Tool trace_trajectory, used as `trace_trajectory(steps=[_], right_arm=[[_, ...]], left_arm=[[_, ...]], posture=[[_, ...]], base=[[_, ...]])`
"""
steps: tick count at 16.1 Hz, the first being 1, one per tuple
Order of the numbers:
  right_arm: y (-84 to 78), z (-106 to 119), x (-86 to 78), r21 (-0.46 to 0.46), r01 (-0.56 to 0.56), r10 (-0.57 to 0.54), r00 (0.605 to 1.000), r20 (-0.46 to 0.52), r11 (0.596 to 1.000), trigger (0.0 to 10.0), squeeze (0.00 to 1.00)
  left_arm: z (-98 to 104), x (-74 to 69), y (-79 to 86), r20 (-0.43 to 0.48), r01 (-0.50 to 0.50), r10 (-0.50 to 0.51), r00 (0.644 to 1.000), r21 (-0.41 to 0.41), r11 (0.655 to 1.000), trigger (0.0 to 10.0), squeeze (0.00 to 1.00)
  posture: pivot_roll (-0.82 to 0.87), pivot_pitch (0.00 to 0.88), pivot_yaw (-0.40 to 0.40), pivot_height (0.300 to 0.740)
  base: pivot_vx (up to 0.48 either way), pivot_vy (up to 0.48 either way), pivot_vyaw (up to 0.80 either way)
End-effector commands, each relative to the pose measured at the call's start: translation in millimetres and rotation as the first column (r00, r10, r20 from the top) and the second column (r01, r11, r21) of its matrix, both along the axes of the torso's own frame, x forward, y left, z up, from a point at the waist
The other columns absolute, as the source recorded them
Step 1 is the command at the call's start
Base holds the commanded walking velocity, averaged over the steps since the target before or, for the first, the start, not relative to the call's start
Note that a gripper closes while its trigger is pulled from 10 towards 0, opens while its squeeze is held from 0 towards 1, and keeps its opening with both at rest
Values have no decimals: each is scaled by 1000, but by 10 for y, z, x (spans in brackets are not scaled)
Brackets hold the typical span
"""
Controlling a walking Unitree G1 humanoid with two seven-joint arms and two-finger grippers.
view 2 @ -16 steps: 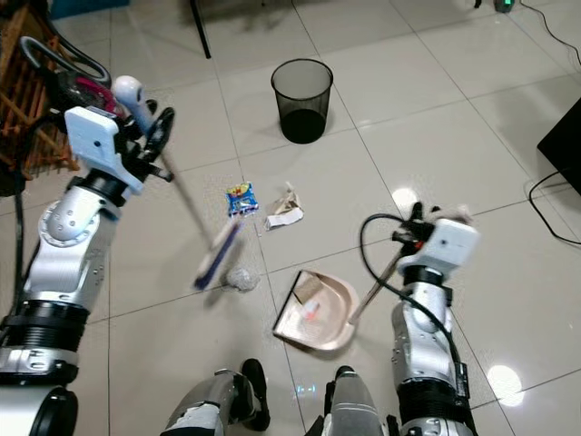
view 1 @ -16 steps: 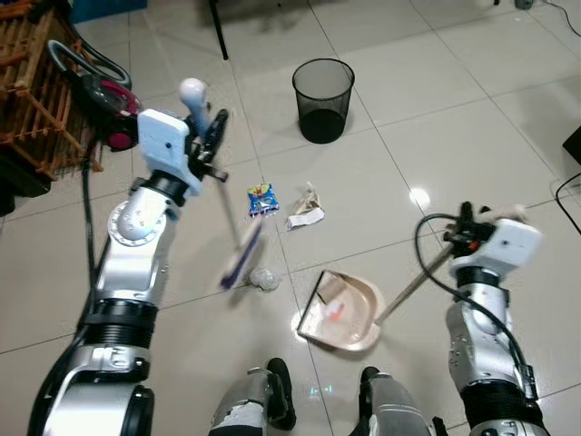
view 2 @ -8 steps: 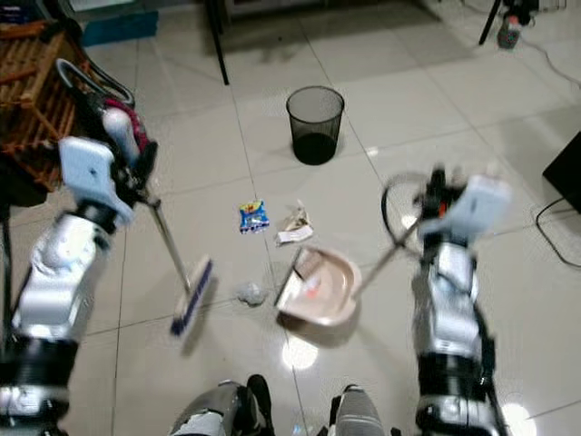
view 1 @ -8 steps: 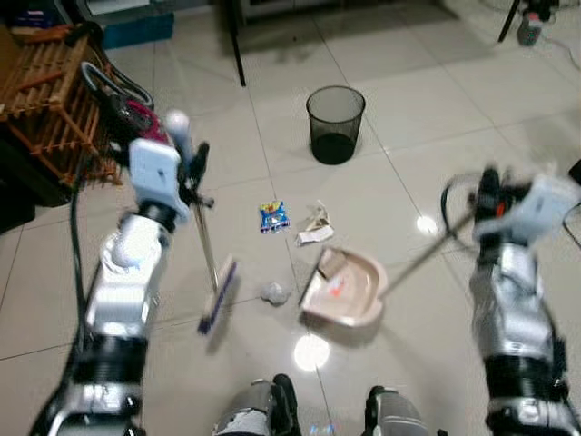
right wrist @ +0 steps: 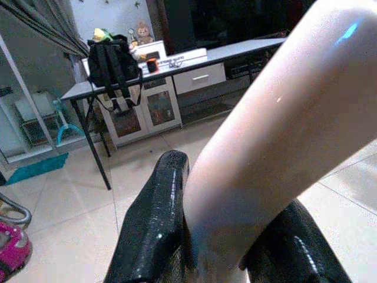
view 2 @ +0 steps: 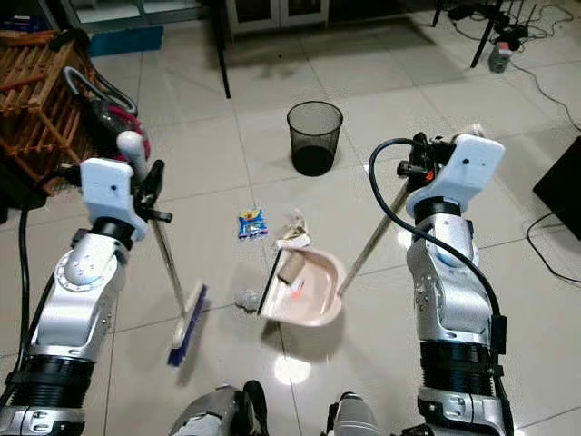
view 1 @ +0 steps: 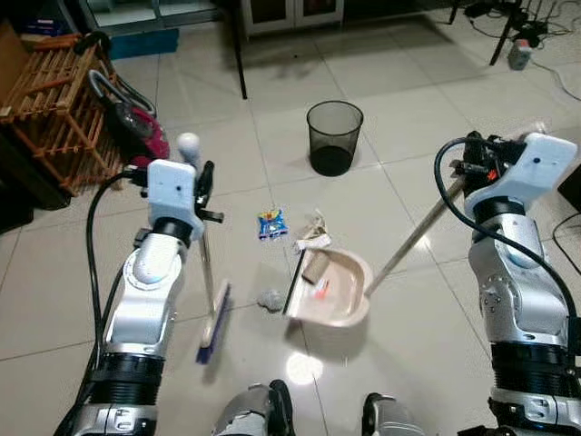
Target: Sweep floor
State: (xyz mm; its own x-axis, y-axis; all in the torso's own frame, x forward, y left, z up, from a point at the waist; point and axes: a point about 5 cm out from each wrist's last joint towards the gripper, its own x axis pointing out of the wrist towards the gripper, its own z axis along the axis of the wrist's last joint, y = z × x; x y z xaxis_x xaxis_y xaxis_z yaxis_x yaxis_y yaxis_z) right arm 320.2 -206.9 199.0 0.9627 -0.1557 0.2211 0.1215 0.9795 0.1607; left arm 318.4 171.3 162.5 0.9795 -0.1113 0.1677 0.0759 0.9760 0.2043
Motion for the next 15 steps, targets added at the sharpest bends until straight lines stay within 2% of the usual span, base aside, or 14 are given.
trace_trajectory(steps=[1,5,15], right_arm=[[35,140,-54,-2,-7,7,999,37,1000,10000,0],[26,120,-113,33,2,-2,1000,2,999,10000,0],[-13,119,-156,56,35,-34,999,-31,998,10000,0]], left_arm=[[123,-4,-38,43,-8,7,999,24,1000,10000,0],[132,-24,-72,37,8,-8,999,-6,1000,10000,0],[133,-38,-76,15,2,-1,1000,-20,1000,10000,0]], posture=[[-133,94,97,740],[-136,102,94,740],[-133,120,88,740]], base=[[0,0,0],[0,0,0],[349,0,-40]])
